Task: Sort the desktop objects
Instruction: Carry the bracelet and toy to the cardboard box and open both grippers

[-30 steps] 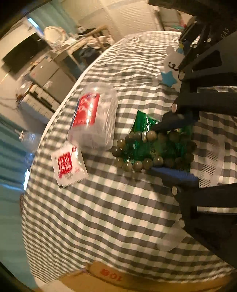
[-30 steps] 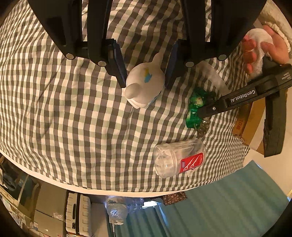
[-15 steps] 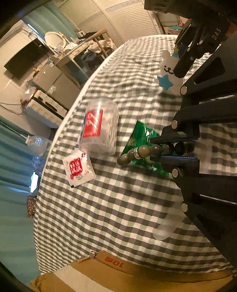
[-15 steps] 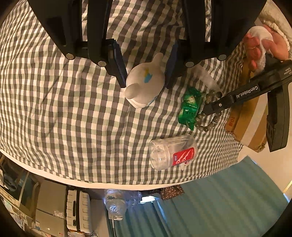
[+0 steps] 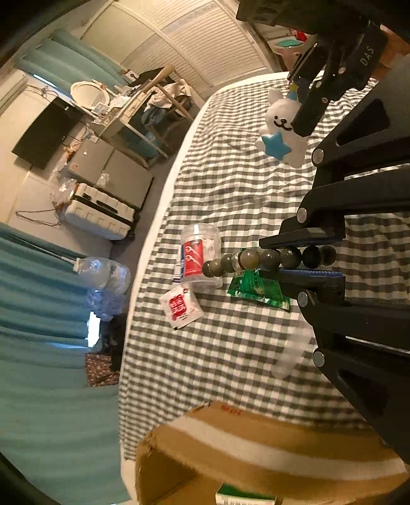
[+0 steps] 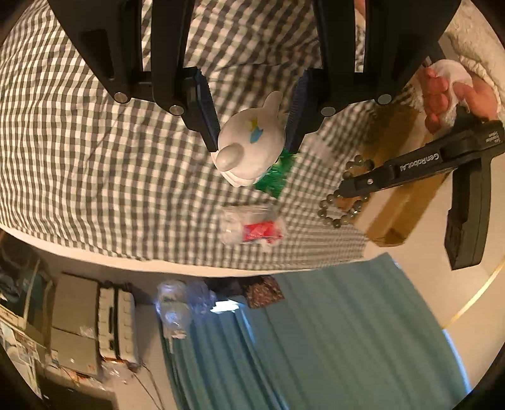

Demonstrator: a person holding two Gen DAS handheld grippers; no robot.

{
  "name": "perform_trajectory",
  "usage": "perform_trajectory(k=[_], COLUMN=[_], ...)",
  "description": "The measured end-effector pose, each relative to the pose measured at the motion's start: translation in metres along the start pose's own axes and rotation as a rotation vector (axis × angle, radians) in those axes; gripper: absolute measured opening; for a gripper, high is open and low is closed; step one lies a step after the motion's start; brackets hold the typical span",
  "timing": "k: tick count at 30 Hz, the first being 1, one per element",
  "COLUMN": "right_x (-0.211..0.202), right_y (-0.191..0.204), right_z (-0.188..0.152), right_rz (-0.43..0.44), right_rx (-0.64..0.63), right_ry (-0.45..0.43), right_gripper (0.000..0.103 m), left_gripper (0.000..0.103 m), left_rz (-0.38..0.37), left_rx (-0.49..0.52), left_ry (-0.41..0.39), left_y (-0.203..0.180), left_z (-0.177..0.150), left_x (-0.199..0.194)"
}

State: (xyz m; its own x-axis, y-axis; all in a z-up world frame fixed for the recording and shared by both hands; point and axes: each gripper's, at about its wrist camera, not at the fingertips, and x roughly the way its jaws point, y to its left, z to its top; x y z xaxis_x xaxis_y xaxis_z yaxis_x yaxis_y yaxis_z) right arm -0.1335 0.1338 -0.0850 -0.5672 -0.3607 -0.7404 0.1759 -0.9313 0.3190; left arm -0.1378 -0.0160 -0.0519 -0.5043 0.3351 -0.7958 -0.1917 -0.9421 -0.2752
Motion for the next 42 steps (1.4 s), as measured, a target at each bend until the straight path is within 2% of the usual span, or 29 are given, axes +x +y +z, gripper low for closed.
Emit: perform_trajectory(k=[11, 17, 19, 22, 26, 28, 31, 35, 39, 42], right_x=[-0.030, -0.035, -0.029, -0.020, -0.004, 0.006, 0.020, 0.051, 0.079, 0.100], right_y=[0.059, 0.097, 0.117, 0.141, 0.178, 0.197, 0.216, 0.245, 0.262, 0.267], right_z=[-0.013, -0.009, -0.002, 0.005, 0.018, 0.025, 0.040, 0.057, 0.068, 0.076], right_rz=[0.070, 0.131, 0.142, 0.164, 0.211, 0.238, 0.262, 0.296, 0.296, 0.315], right_rx=[-0.086, -0.137, -0.172, -0.208, -0.246, -0.261, -0.276, -0.283, -0.276, -0.231], right_ry=[-0.053, -0.072, -0.067, -0.064, -0.064, -0.058, -0.059, -0.043, -0.019, 0.005], right_gripper=[0.042, 0.042, 0.042, 0.042, 0.042, 0.042, 0.042, 0.042, 0.042, 0.044], left_gripper=[0.011, 0.011, 0.011, 0.011, 0.011, 0.011, 0.011, 0.011, 0.011, 0.012], left_rz=[-0.022, 0.034, 0.073, 0.184, 0.235, 0.311, 0.339, 0.405, 0.379, 0.383], left_rx=[-0.025, -0.105, -0.139, -0.144, -0.200, -0.201, -0.234, -0.290, -0.350, -0.367], left_ry=[-0.187, -0.273, -0.286, -0.313, -0.346, -0.365, -0.357, -0.285, -0.249, -0.254], left_y=[0.006, 0.034, 0.049, 0.066, 0.093, 0.106, 0.131, 0.163, 0.186, 0.195], left_z=[0.000, 0.001, 0.003, 0.005, 0.008, 0.007, 0.004, 0.001, -0.002, -0.004], left_x=[-0.079, -0.109, -0.116, -0.122, -0.132, -0.135, -0.133, -0.118, -0.107, -0.102])
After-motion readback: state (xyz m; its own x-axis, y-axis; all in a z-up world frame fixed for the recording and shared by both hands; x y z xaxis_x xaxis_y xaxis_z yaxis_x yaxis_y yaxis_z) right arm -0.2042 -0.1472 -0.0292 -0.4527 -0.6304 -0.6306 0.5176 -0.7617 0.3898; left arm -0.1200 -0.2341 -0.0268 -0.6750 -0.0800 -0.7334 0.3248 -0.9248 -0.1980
